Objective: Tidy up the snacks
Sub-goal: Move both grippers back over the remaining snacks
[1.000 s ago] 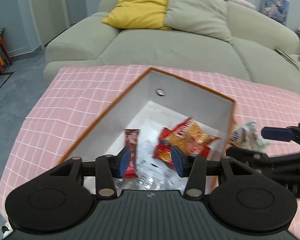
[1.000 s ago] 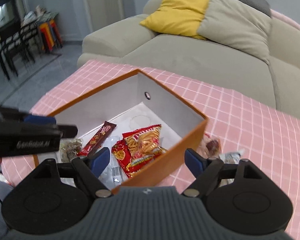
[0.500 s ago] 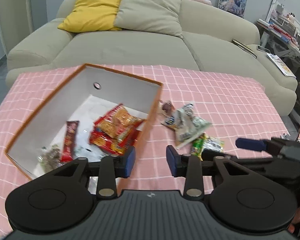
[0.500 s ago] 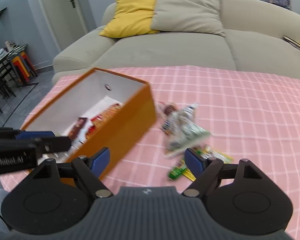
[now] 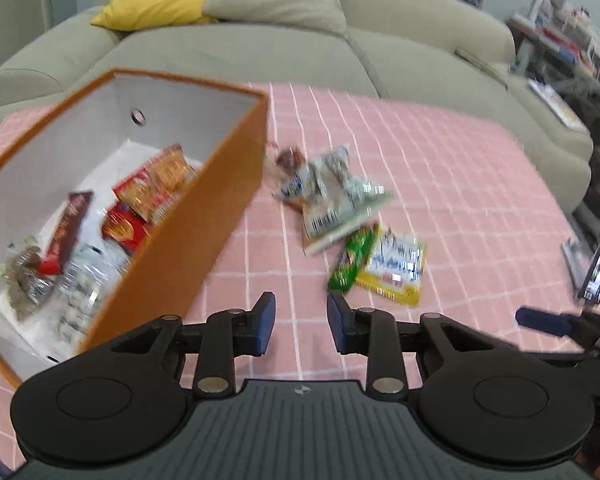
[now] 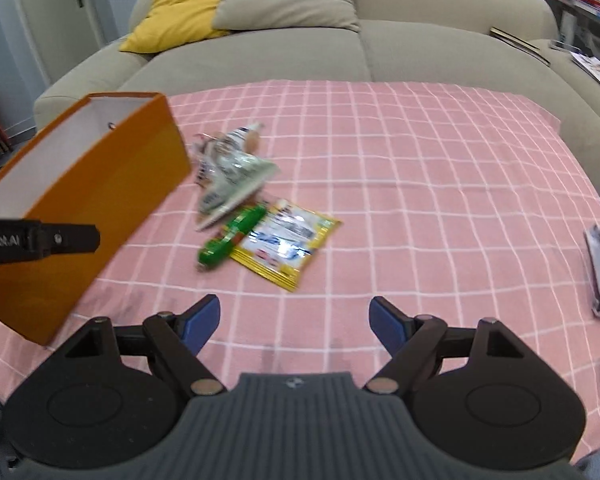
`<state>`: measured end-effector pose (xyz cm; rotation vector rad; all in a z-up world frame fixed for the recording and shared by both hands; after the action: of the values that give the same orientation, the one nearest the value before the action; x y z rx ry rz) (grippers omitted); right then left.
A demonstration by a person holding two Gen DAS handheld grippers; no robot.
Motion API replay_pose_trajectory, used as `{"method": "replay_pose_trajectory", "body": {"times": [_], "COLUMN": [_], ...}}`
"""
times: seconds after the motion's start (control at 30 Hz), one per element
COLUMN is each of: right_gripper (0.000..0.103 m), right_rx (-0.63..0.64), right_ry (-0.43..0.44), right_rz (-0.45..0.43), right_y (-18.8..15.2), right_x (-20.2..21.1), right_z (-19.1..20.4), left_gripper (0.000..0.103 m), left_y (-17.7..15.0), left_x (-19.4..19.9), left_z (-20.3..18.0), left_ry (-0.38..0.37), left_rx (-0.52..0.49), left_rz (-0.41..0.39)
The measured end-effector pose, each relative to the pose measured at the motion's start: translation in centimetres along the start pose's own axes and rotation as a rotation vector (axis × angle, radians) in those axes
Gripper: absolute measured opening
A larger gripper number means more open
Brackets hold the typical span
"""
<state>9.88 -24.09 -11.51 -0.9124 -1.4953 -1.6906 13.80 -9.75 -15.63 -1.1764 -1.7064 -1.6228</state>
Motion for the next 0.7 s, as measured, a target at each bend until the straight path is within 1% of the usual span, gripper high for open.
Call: {"method": "replay_pose_trajectory", "body": {"times": [0.1,0.2,0.3,0.37,0.47,0.5,0.53,0.6,0.7], "right_gripper": [0.078,0.078,0.071,0.071,0.071,0.068,0.063,0.060,0.059], "right_rx": [-0.012,-0.032,-0.044,-0.048,-0.045,-0.041,-0.035,-0.031,-0.052], "right_ry": [0.005,0.015,0.030,0.042,0.040,0.038,0.033,0.028,0.049], "right_rz": [0.006,0.010,0.017,0.022,0.019,0.018,0.019,0.029,0.035], "right_y": [-0.4,-0.2,0.2,0.7,1.7,2.0,2.2,2.5,2.9], "right_x": [-0.5,-1.5,-2.4,-3.0,-4.1,-4.5,-4.8,-5.6,-6.3], "right_z": [-0.3,-0.2,0.3,0.8,1.1,1.2,1.2,1.0,0.4], "left_gripper": [0.035,0.035,0.036,0.036,0.036,0.036,0.036,0.036,0.036], "left_y": [-0.7,-0.9,-0.5,0.0,1.0,1.4,1.7,2.3,2.8], "left_x": [-1.2,-2.0,-2.8,-3.5,-4.2,-4.4,-4.6,-5.3,-6.9], "left_z": [-0.1,-0.4,-0.3,-0.2,-0.7,-0.9,-1.3,-1.9,-2.9], "left_ry": [0.012,0.029,0.018,0.017,-0.019,-0.036,-0.052,-0.068,-0.088], "left_rx": [-0.001,-0.039,-0.041,-0.046,-0.063,-0.065,-0.070,-0.091,-0.130], "left_rz": [-0.008,-0.016,-0.007,0.006,0.012,0.012,0.014,0.024,0.049]}}
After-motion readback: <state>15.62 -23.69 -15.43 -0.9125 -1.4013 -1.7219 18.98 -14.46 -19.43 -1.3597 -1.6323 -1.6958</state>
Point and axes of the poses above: each gripper's, at about its wrist camera, not at the fingertips, and x roughly against the way its jaws point, z to its left, y to its top, the point moved 10 cm from there along -x, roughly the way its jaws point, and after that the axes turned 2 degrees about z, right-handed, at the moved point
